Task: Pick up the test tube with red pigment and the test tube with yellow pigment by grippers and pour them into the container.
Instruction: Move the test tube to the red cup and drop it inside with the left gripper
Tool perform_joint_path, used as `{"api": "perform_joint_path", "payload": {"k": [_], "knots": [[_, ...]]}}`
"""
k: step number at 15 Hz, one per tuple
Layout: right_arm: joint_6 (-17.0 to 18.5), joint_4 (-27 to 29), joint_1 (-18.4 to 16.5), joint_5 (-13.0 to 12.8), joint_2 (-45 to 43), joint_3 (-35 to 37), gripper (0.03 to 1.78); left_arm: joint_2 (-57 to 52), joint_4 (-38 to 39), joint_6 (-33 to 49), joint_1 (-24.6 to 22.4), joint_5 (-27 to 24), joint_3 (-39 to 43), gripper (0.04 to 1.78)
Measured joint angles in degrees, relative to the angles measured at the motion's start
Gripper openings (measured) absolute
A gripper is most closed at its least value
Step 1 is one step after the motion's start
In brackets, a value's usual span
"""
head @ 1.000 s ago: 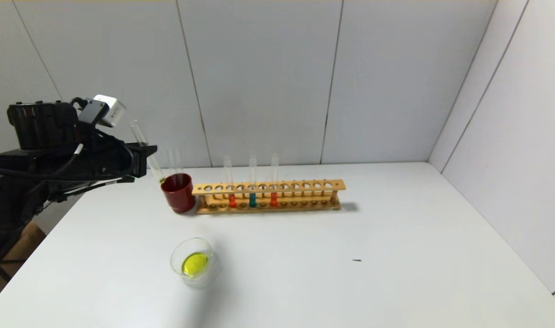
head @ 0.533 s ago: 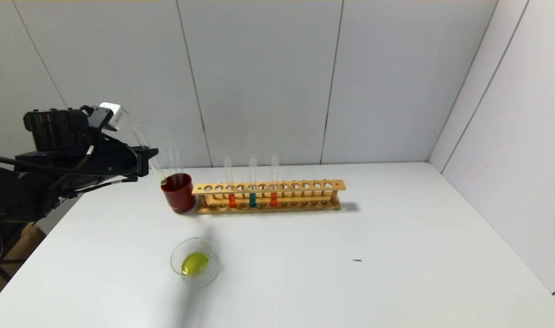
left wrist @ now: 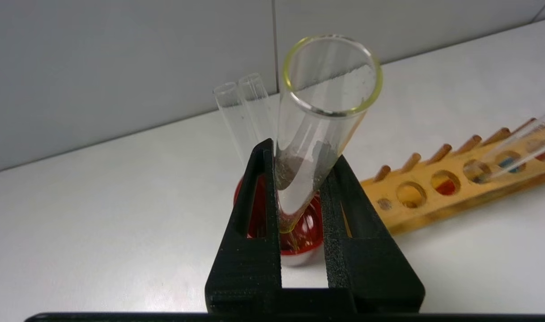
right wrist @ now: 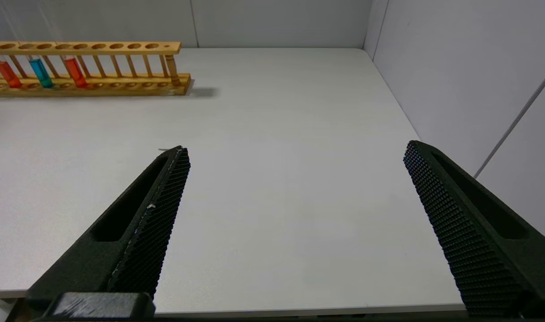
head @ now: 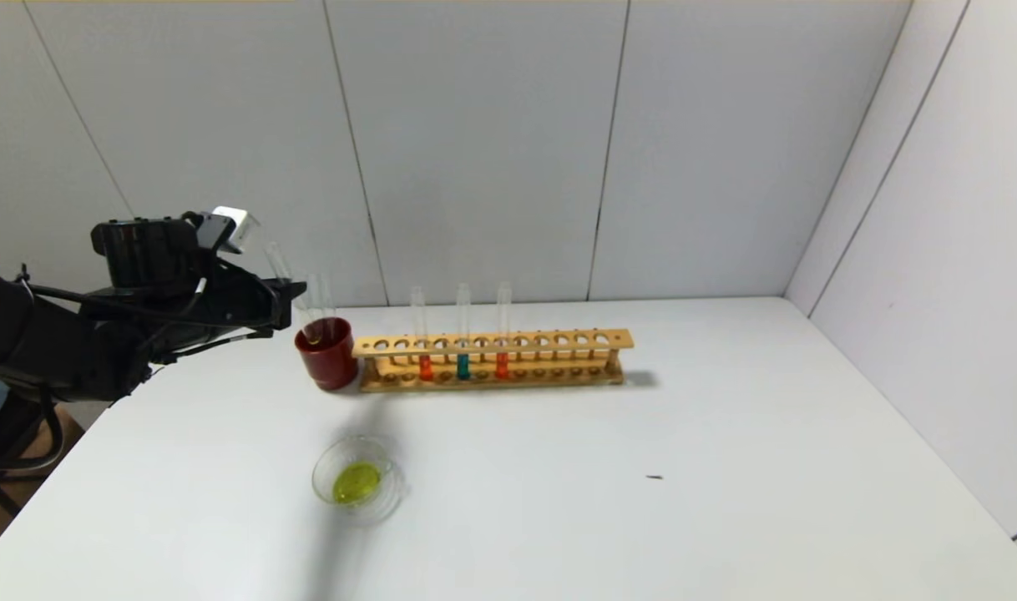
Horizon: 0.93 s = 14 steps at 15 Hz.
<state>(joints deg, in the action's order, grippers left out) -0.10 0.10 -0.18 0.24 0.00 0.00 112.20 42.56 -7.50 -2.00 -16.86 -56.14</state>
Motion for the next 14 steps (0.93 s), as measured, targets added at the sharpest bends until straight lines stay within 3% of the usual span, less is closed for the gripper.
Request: {"api": "perform_joint_path", "payload": {"k": [2, 14], "knots": [[0.0, 0.0, 0.0, 0.0, 0.0, 0.0, 1.75, 1.9, 3.1, -0.2, 0.0, 0.2, -0.1, 0.31], [0.0, 0.0, 0.0, 0.0, 0.0, 0.0, 1.75, 7.0, 2.9, -0.2, 0.0, -0.1, -1.6, 0.33]]}}
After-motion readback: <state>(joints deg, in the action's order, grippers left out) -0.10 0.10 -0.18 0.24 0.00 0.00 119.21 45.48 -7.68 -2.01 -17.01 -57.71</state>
